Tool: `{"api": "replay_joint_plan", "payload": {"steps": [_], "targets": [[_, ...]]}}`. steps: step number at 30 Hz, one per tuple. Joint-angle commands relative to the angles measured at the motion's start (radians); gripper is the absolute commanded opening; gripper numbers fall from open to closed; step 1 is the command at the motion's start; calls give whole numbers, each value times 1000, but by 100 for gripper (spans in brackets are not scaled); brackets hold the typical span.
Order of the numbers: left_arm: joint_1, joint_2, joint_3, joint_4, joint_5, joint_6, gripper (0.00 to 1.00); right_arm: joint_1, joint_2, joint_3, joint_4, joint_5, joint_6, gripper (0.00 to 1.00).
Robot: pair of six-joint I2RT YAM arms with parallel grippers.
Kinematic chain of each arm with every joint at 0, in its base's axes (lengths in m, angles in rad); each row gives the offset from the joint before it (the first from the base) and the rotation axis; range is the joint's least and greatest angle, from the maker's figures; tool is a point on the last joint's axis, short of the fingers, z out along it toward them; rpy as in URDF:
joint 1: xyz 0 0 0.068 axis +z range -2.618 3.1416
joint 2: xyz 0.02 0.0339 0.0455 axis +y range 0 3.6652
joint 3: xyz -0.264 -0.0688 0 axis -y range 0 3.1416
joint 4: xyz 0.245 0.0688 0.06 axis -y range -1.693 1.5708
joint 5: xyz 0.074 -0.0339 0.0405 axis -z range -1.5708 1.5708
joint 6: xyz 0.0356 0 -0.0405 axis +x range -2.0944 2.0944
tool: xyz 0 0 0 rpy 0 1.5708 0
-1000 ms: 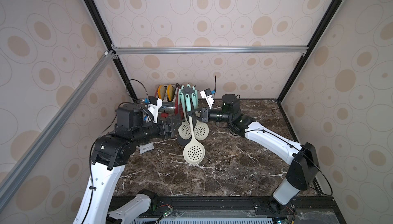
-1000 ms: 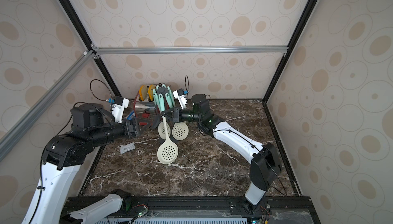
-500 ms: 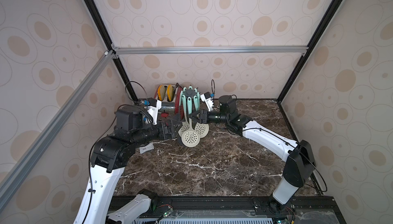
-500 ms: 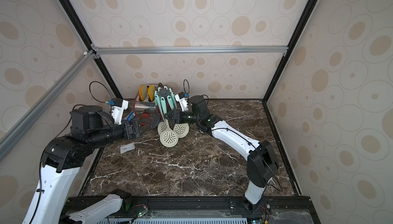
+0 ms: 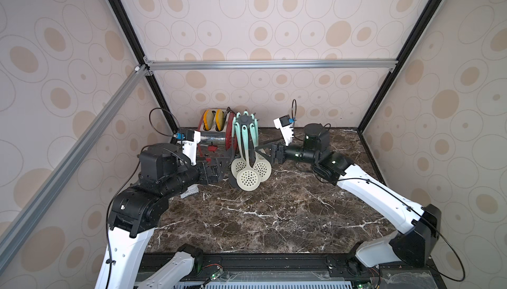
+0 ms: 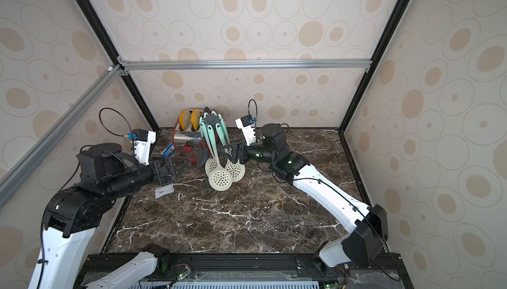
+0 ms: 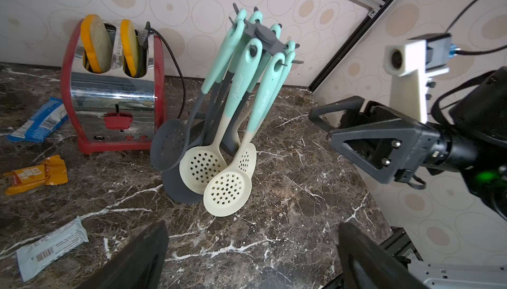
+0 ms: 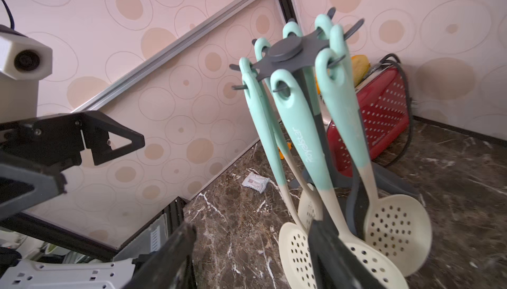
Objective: Hang the skimmer on the kitchen utensil rack
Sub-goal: Hang the skimmer on the rack, then reset both arms
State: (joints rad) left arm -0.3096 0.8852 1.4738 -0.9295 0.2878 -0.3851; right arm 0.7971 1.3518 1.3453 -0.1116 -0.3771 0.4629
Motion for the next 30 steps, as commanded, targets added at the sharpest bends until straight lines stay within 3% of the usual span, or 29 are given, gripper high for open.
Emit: {"api": "replay_joint_plan", "payload": {"steps": [1,3,5,7,9,11,17,21,26,30], "targets": [[5,-29,-30,94,-94,97,99,-2,-105,-30,-172,221,-244,75],[6,-46,-48,120,-148,146,99,-2,-175,-55,-220,344,-328,78],[6,-92,-123,205,-208,201,99,-2,-258,-109,-233,523,-376,87],[5,-160,-248,372,-266,253,98,-5,-337,-178,-217,737,-398,95],[5,-221,-389,539,-321,302,98,-37,-401,-244,-189,841,-449,98],[6,-239,-481,637,-418,319,98,-103,-443,-292,-191,860,-482,100],[6,-131,-545,681,-576,386,99,-351,-498,-444,-92,786,-513,100],[25,-60,-610,768,-624,394,99,-506,-470,-514,-42,725,-473,100],[72,0,-734,859,-682,366,99,-608,-384,-616,41,678,-457,100],[137,58,-872,1001,-666,331,99,-676,-272,-685,136,632,-408,100]]}}
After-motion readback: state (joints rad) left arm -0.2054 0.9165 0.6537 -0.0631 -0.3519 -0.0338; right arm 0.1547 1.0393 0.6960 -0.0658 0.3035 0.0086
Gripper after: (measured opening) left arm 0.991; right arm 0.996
